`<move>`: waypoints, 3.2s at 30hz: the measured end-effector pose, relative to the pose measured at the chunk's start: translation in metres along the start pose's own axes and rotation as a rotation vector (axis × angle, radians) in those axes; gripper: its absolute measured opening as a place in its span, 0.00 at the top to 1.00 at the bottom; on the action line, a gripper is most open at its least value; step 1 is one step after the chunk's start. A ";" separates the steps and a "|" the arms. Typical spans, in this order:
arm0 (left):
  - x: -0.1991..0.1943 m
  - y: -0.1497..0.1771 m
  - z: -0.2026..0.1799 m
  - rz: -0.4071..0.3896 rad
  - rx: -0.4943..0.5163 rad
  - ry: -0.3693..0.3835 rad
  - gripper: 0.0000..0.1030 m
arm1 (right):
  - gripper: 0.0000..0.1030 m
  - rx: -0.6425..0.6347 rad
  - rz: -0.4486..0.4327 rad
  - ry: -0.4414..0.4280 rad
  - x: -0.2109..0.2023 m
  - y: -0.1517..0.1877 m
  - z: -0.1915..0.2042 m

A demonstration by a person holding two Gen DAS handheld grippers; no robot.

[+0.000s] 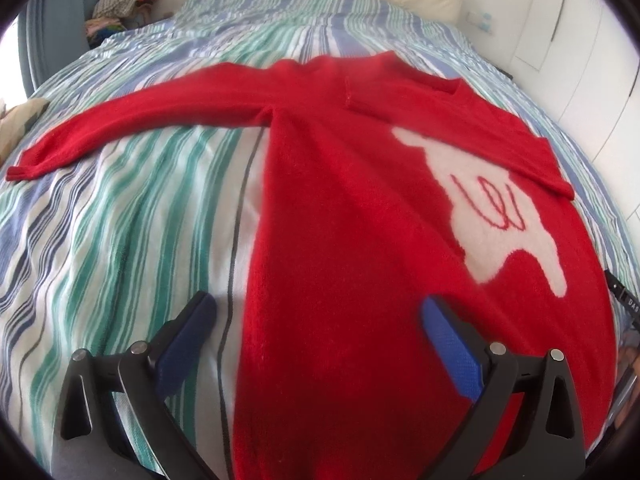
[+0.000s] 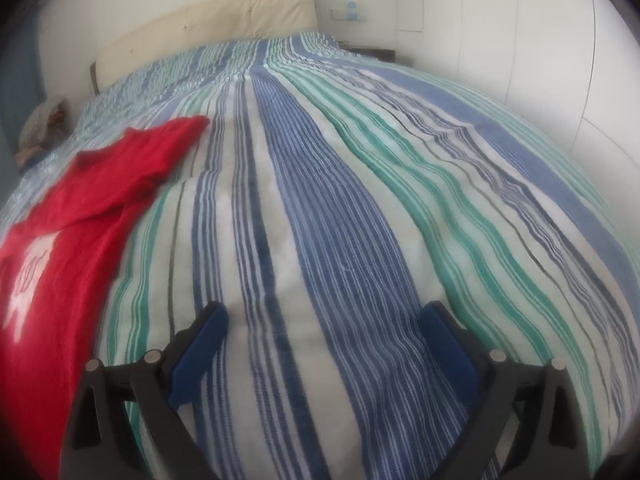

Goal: Fold small clothes
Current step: 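Grasp the other sleeve cuff with the left gripper and fold it across, then open the left gripper and release the folded sleeve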

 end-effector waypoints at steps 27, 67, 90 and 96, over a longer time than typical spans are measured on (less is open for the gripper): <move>-0.036 -0.069 0.069 -0.125 -0.189 -0.062 0.01 | 0.00 -0.030 0.006 0.022 0.003 0.001 0.005; -0.062 -0.236 0.142 -0.121 -0.397 0.064 0.97 | 0.00 -0.037 0.011 0.027 0.004 0.001 0.005; 0.059 -0.167 -0.036 0.065 -0.080 -0.035 0.16 | 0.00 -0.047 0.021 0.030 0.008 -0.001 0.006; 0.067 -0.120 0.063 0.064 -0.122 -0.227 0.16 | 0.00 -0.047 0.019 0.029 0.009 -0.001 0.006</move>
Point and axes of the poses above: each gripper's, at about its wrist camera, not at the fingertips, and x roughly the way its jaws point, z to its left, y to its underside, the point moved 4 cm from there along x, roughly the way its jaws point, and after that the axes turned 8 degrees about -x, right-handed, at the moved point
